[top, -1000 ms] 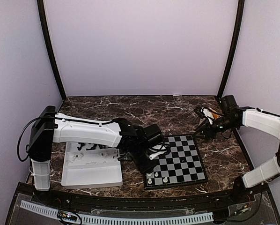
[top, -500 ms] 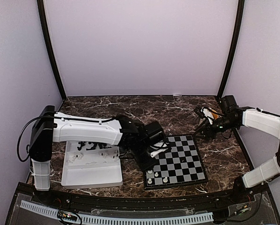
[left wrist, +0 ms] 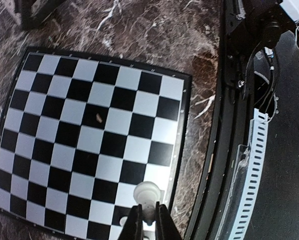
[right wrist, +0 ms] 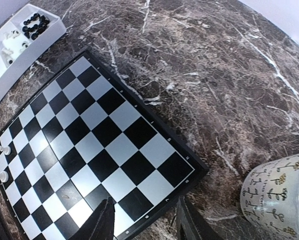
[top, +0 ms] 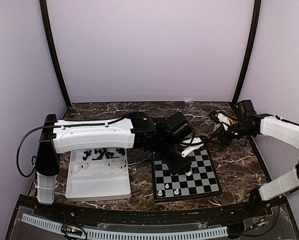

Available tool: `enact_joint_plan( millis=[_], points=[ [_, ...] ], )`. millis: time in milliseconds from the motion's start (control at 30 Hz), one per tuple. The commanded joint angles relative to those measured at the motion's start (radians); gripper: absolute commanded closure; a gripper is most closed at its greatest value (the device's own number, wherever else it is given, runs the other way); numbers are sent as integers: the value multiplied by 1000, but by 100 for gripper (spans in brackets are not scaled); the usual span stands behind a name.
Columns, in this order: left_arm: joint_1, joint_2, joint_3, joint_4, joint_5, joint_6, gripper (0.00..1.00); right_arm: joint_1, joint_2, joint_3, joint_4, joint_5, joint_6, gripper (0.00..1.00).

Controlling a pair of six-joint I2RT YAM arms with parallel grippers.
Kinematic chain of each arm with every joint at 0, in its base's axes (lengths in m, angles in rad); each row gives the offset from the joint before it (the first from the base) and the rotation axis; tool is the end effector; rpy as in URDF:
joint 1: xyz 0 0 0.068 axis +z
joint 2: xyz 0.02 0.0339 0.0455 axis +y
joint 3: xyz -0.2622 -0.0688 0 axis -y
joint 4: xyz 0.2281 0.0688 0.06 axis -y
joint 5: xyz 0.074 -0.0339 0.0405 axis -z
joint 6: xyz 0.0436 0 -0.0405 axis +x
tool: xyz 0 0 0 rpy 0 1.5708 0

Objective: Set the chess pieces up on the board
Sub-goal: Pick up the bishop from a2, then place the bishop on f1.

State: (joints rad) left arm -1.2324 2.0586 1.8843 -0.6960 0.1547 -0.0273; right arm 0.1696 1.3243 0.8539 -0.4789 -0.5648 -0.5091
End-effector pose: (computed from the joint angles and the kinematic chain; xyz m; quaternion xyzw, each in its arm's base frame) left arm 0.1442 -0.4299 0.2751 0.5526 0.7565 -0.2602 0.2337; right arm 0.2435 0.0654 0.2278 -0.3847 0.8339 0.2119 0.3343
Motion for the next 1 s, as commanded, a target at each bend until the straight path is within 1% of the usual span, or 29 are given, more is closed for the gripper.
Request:
enact_joint_plan(
  millis=[0, 267, 433, 700, 967],
  points=[
    [-34, 89, 74, -4, 51, 60, 96, -11, -54, -6, 80, 88, 52, 56],
    [-59, 215, 221, -57, 37, 99, 95, -24, -55, -6, 104, 148, 80, 55],
    [-69, 265, 261, -69, 18, 116, 95, -25, -49, -4, 103, 156, 80, 55],
    [-74, 353, 348, -63, 29, 126, 95, -25, -43, -4, 100, 163, 76, 55],
    [-83, 431, 447, -113, 37, 143, 94, -27, -43, -5, 97, 163, 75, 54]
  ],
)
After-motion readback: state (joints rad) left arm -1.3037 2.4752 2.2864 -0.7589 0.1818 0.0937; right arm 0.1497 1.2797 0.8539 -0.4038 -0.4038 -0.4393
